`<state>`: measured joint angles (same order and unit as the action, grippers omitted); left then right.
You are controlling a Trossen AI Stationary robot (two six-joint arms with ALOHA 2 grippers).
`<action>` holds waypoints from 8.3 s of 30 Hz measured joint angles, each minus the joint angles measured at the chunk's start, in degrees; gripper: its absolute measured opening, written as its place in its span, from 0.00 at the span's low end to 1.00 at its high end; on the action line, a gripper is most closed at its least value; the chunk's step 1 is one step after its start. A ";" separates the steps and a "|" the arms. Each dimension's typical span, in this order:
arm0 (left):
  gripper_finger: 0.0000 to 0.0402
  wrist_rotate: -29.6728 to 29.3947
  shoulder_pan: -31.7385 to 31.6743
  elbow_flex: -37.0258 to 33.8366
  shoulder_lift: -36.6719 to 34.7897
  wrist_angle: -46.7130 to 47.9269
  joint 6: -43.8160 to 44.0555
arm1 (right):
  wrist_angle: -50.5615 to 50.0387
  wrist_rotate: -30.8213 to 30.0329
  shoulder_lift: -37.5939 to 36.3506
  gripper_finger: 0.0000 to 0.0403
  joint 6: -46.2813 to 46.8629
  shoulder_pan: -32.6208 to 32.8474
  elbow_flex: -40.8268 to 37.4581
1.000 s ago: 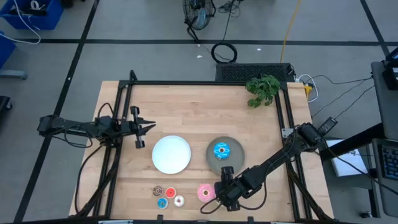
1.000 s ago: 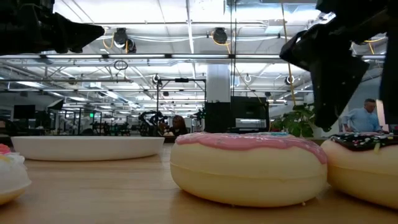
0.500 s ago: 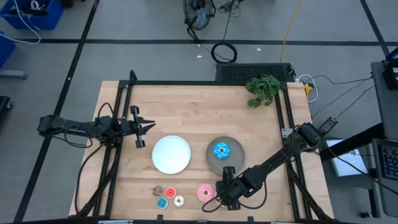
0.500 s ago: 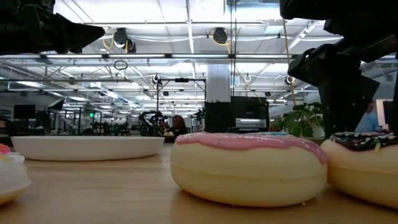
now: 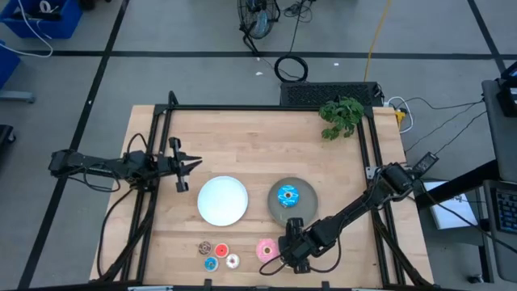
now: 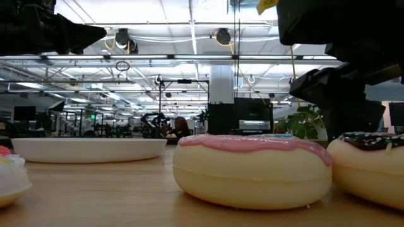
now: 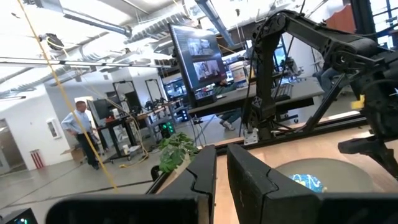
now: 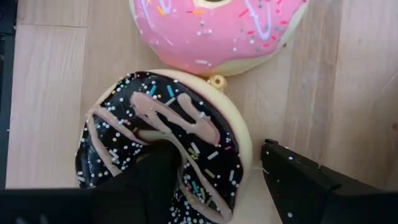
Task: Pick & Place donuts
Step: Put the big black donut into the gray plate
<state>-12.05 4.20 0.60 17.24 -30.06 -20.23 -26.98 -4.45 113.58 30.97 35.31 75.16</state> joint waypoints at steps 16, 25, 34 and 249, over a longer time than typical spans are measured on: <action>0.12 -0.02 0.00 0.02 0.01 -0.01 -0.07 | -0.90 6.10 -0.37 0.13 1.10 -0.87 -0.11; 0.12 -0.03 0.00 0.02 0.00 -0.07 -0.10 | -4.10 9.92 -5.32 0.05 -0.37 -2.65 -0.33; 0.12 -0.06 0.00 0.02 0.00 -0.07 -0.28 | -6.55 4.21 -15.89 0.03 -3.27 -3.31 -0.26; 0.12 -3.50 0.00 0.02 0.00 -0.09 0.42 | -5.81 14.99 -21.12 0.03 1.99 -30.35 -24.35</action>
<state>-15.55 4.20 0.62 17.23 -30.15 -19.81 -32.79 10.55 92.46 32.96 4.96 50.81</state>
